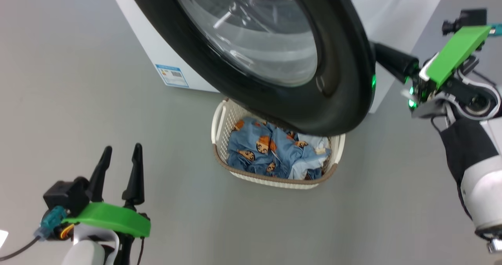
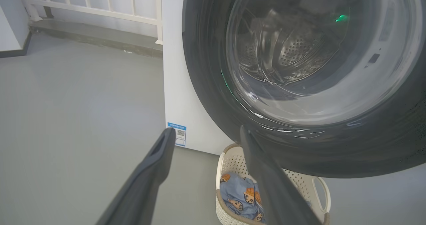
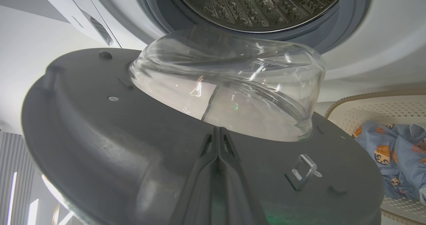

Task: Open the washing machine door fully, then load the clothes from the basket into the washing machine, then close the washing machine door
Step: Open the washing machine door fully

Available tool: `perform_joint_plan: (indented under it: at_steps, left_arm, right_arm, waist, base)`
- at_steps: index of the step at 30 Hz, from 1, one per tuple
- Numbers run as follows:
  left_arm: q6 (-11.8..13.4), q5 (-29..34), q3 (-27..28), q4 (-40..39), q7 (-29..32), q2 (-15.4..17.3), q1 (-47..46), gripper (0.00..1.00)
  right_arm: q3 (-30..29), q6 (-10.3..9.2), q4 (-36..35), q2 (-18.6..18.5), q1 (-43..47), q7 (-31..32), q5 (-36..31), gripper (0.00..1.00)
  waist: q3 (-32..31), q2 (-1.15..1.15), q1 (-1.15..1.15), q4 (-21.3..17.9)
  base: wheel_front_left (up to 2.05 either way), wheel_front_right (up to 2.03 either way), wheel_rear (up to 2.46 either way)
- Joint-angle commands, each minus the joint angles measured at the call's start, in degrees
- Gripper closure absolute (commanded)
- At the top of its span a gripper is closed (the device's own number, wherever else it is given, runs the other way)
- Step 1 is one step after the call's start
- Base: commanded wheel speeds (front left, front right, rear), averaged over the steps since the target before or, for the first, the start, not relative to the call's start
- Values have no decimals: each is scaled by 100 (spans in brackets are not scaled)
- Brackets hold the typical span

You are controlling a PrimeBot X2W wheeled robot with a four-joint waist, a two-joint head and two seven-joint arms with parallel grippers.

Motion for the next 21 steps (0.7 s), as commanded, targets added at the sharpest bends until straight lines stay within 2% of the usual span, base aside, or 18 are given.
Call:
perform_joint_plan:
  at_steps: [1,21]
  left_arm:
    - [-14,67,249,-97,-37,172,70,0]
    - [-14,187,346,-72,-37,102,574,0]
  right_arm:
    - [108,10,-288,81,217,96,80,100]
    - [253,10,-1046,202,1468,463,324,100]
  waist:
    - [-250,0,0,155]
    - [-900,0,0,610]
  base:
    - [0,0,0]
    - [0,0,0]
